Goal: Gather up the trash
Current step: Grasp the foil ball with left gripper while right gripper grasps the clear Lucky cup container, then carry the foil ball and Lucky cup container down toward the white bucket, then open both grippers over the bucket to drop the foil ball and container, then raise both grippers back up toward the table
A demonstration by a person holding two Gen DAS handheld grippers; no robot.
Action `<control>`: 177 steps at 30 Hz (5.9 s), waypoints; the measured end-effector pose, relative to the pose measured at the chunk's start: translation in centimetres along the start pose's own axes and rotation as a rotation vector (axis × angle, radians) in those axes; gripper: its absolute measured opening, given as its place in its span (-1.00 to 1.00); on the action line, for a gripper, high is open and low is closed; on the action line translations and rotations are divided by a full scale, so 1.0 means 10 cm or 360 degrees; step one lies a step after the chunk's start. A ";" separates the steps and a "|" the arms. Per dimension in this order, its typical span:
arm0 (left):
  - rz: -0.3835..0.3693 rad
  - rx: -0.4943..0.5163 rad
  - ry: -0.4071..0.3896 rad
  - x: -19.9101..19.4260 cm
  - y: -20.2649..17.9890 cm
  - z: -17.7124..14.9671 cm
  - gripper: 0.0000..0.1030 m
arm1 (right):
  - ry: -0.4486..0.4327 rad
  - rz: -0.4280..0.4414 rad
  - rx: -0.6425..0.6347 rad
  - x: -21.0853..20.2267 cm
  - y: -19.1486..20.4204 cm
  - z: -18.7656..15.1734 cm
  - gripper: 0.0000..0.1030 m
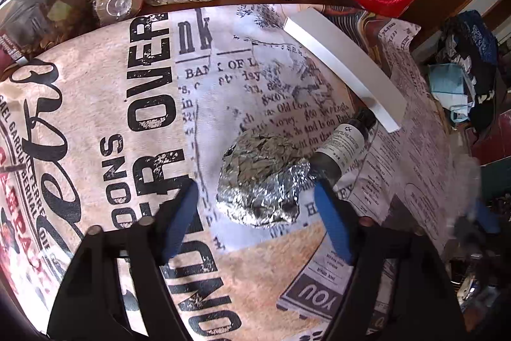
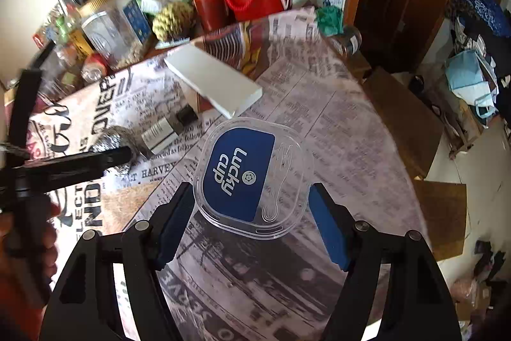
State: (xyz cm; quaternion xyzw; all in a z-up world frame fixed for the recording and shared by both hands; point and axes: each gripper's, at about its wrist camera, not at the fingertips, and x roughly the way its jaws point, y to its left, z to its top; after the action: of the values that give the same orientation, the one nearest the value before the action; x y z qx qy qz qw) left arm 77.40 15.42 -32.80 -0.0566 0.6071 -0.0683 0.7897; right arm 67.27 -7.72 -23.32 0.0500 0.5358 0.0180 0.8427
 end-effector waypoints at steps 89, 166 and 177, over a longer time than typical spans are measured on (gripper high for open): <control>0.0123 -0.0474 -0.0438 -1.53 -1.48 -4.33 -0.07 | -0.0055 0.0507 -0.0483 -1.30 -0.76 -2.69 0.31; 0.0130 -0.0418 -0.0247 -1.05 -1.25 -4.42 0.14 | 0.0015 0.0400 -0.0414 -0.96 -0.60 -2.83 0.46; 0.0137 -0.0212 -0.0548 -2.50 -1.55 -4.42 0.14 | -0.0225 0.0469 -0.0227 -2.27 -0.54 -2.71 0.46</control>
State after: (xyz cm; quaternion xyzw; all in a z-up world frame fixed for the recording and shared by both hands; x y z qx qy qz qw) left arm 27.72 4.29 -17.68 -0.0936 0.4680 0.0167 0.8786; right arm 33.00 -13.19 -14.87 0.0694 0.4595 0.1758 0.8678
